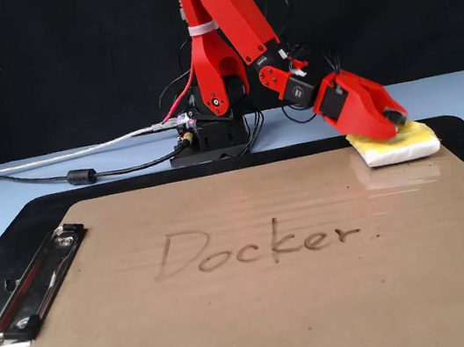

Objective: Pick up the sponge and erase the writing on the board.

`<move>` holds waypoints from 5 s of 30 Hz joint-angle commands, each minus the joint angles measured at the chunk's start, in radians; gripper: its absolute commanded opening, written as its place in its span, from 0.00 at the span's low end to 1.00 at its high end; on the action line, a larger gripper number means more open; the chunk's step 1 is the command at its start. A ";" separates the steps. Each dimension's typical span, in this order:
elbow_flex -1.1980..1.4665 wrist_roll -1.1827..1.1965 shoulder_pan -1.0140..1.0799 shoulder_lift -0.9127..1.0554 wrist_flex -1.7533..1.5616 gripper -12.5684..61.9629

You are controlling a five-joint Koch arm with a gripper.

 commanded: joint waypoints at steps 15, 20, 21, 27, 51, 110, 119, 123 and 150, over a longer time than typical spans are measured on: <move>-0.011 0.025 -0.025 -0.117 -0.253 0.51; 0.025 0.043 -0.023 -0.063 -0.250 0.34; 0.041 0.046 -0.021 -0.040 -0.250 0.31; 0.077 0.057 -0.011 0.006 -0.253 0.06; -0.025 0.049 0.954 -0.048 -0.276 0.06; -0.449 -0.025 1.279 -0.416 -0.002 0.06; 0.051 0.041 1.262 0.212 0.172 0.06; -0.348 0.052 1.270 -0.229 0.167 0.06; -0.387 0.052 1.134 -0.285 0.141 0.06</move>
